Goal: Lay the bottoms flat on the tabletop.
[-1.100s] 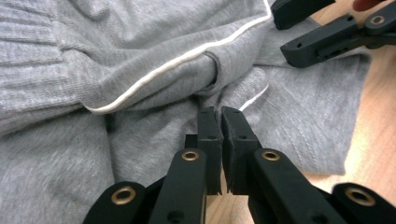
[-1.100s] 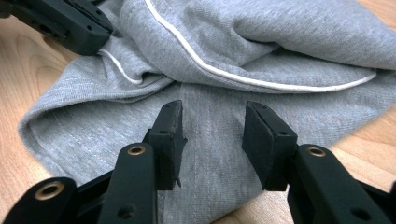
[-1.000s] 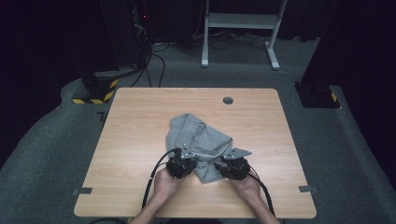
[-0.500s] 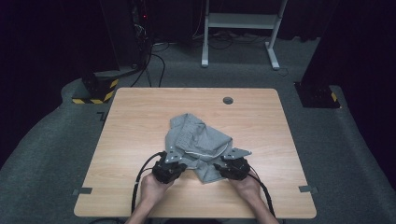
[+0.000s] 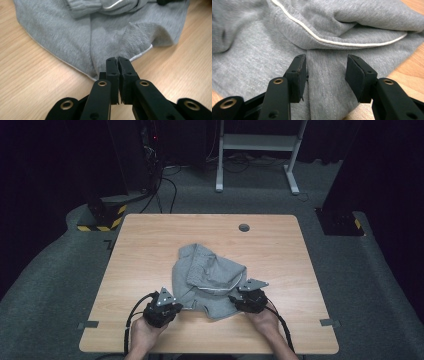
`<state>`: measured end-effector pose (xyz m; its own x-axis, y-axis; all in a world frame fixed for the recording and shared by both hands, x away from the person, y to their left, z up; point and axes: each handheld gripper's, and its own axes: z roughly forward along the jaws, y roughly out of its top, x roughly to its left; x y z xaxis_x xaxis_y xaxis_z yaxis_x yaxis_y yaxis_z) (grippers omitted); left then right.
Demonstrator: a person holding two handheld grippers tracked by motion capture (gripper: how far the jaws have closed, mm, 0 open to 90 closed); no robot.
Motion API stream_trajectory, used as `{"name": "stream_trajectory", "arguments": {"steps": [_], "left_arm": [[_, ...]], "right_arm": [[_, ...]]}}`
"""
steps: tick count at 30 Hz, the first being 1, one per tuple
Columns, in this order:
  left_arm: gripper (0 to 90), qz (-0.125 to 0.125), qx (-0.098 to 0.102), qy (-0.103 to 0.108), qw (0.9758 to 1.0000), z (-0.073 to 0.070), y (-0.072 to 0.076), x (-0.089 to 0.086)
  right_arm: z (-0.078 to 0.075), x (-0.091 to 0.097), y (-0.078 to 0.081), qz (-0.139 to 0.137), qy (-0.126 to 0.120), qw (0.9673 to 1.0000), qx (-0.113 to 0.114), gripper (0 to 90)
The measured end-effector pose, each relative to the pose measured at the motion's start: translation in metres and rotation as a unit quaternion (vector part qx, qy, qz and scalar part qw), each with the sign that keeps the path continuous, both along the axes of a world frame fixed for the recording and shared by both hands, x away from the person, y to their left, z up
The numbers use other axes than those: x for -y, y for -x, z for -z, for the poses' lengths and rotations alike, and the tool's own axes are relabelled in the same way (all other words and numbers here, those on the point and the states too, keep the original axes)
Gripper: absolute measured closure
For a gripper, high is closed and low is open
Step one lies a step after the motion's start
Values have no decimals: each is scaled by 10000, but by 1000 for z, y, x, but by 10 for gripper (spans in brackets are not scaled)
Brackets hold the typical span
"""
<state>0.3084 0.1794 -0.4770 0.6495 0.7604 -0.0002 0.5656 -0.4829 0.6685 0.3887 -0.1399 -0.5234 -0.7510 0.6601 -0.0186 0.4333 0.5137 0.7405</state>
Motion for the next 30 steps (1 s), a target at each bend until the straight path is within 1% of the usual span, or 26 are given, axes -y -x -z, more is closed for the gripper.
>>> {"name": "stream_trajectory", "arguments": {"steps": [2, 6, 8, 9, 10, 11, 12, 13, 14, 16, 17, 18, 19, 20, 21, 22, 23, 24, 25, 28, 29, 30], "left_arm": [[869, -1, -30, -96, 9999, 3, 1, -3], [861, -25, -104, -60, 9999, 8, 2, -7], [828, -67, -10, 143, 9999, 6, 3, -9], [816, -64, 43, 190, 9998, 4, 3, -11], [806, -64, 43, 190, 9998, 4, 3, -11], [795, -87, 121, 227, 9996, 0, 3, -12], [784, -87, 121, 227, 9996, 0, 3, -12], [769, -128, 201, 261, 9994, -4, 3, -14], [753, -159, 237, 281, 9992, -5, 3, -15], [711, -189, 274, 289, 9990, -5, 2, -17], [676, -284, 315, 273, 9987, -4, 1, -19], [647, -284, 315, 273, 9987, -4, 1, -19], [633, -381, 321, 208, 9985, -1, -1, -21], [620, -381, 321, 208, 9985, -1, -1, -21], [606, -529, 313, 208, 9979, 2, -8, -23], [600, -529, 313, 208, 9979, 2, -8, -23], [593, -743, 307, 251, 9965, 4, -18, -26], [586, -743, 307, 251, 9965, 4, -18, -26], [584, -881, 262, 252, 9954, 6, -31, -27], [569, -952, 226, 95, 9952, 11, -50, -22], [561, -969, 196, 58, 9951, 13, -54, -20], [545, -969, 196, 58, 9951, 13, -54, -20]], "right_arm": [[0, 0, 0, -4, 1, 10000, 2, 506], [0, 0, 0, 0, 7, 10000, 3, 506], [0, 0, 0, -2, 16, 10000, -1, 506], [0, 0, 0, -2, 18, 10000, -1, 506], [0, 0, 0, -2, 18, 10000, -1, 506], [0, 0, 0, -3, 21, 10000, 4, 506], [0, 0, 0, -1, 24, 10000, 5, 506], [0, 0, 1, 5, 30, 10000, -1, 506], [0, -1, 1, 4, 27, 10000, 4, 506], [0, -1, 1, 3, 27, 10000, 5, 506], [0, -1, 1, 2, 30, 10000, 6, 505], [0, -1, 1, 3, 29, 10000, 5, 505], [0, -1, 1, 3, 30, 10000, 5, 505], [0, -1, 1, 0, 32, 10000, 8, 504], [0, -1, 1, -1, 34, 10000, 10, 504], [0, -1, 1, -9, 40, 10000, 21, 504], [0, -1, 1, -9, 43, 10000, 23, 504], [0, -1, 1, -9, 38, 10000, 34, 504], [0, -1, 1, -5, 38, 10000, 33, 504], [0, -1, 1, -9, 45, 10000, 25, 504], [0, -1, 1, -9, 45, 10000, 24, 504], [0, -1, 1, -9, 45, 10000, 24, 504]]}}
